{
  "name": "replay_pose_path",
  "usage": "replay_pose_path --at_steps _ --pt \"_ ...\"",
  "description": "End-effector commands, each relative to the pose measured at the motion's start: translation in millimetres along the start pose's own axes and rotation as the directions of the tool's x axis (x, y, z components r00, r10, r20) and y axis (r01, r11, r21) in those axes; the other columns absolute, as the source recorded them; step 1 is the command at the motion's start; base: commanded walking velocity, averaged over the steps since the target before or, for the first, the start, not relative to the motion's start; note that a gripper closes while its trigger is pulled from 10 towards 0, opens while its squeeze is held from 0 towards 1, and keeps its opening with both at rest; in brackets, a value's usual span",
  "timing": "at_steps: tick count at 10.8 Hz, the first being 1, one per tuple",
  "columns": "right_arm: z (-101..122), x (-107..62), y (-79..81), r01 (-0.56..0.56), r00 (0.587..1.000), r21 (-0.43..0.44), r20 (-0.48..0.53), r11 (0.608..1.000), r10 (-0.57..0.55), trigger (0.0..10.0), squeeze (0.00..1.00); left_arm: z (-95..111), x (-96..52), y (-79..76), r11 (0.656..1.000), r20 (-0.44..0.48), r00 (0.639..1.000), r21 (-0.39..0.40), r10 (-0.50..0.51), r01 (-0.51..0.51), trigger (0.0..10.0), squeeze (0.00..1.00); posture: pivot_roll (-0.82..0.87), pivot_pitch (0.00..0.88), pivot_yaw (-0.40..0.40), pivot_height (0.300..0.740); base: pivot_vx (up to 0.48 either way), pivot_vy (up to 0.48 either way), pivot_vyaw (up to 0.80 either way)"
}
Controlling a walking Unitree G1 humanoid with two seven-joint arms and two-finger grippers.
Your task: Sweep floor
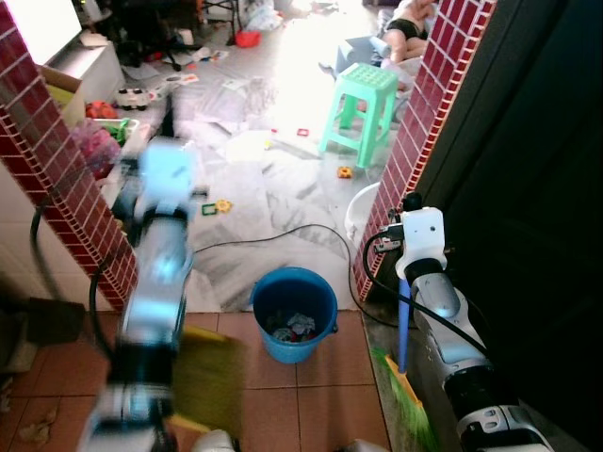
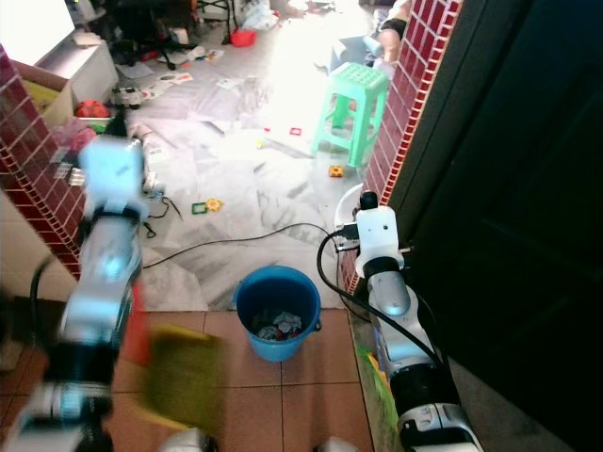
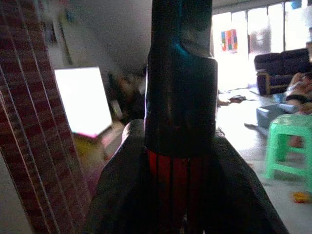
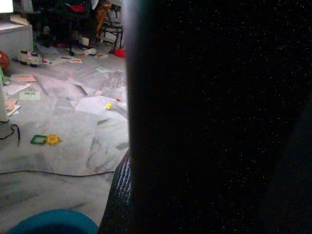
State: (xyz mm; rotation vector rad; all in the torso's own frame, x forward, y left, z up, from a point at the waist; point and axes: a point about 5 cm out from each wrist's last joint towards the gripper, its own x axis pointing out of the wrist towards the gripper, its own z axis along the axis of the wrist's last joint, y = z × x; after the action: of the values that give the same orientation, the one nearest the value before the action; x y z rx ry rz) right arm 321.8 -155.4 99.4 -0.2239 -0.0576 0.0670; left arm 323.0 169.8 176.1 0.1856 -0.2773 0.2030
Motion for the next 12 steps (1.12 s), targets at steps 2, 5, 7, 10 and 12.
replay_pose_path --at_steps 2,5,7,10,12 --pt "8.4 2.9 0.0 -0.004 0.999 0.004 0.035 1.000 0.004 10.0 0.00 8.2 -5.2 7.6 0.999 0.033 0.999 -0.043 0.009 -0.007 10.0 0.00 -0.04 0.000 -0.024 0.740 0.000 0.000 0.00" --pt "7.1 1.9 1.4 -0.022 0.999 -0.019 0.028 1.000 0.022 10.0 0.00 -0.3 -20.5 2.3 0.998 -0.061 0.998 -0.058 -0.025 0.022 10.0 0.00 -0.04 0.000 -0.024 0.740 0.000 0.000 0.00" --pt "8.1 0.0 2.2 -0.034 0.999 -0.025 0.036 0.999 0.035 10.0 0.00 4.4 -21.4 -8.7 0.995 -0.047 0.997 -0.085 -0.056 0.052 10.0 0.00 -0.05 0.000 -0.022 0.740 0.000 0.000 0.34" --pt "7.6 -2.8 1.2 -0.040 0.998 -0.039 0.039 0.998 0.042 10.0 0.00 7.5 -24.6 -13.5 0.992 -0.062 0.995 -0.102 -0.083 0.076 10.0 0.00 -0.05 0.000 -0.022 0.740 0.000 0.000 0.71" --pt "6.7 -4.2 1.4 -0.042 0.998 -0.034 0.034 0.999 0.043 10.0 0.00 10.3 -24.5 -12.3 0.993 -0.058 0.996 -0.104 -0.068 0.062 10.0 0.00 -0.05 0.000 -0.023 0.740 0.000 0.000 0.78"
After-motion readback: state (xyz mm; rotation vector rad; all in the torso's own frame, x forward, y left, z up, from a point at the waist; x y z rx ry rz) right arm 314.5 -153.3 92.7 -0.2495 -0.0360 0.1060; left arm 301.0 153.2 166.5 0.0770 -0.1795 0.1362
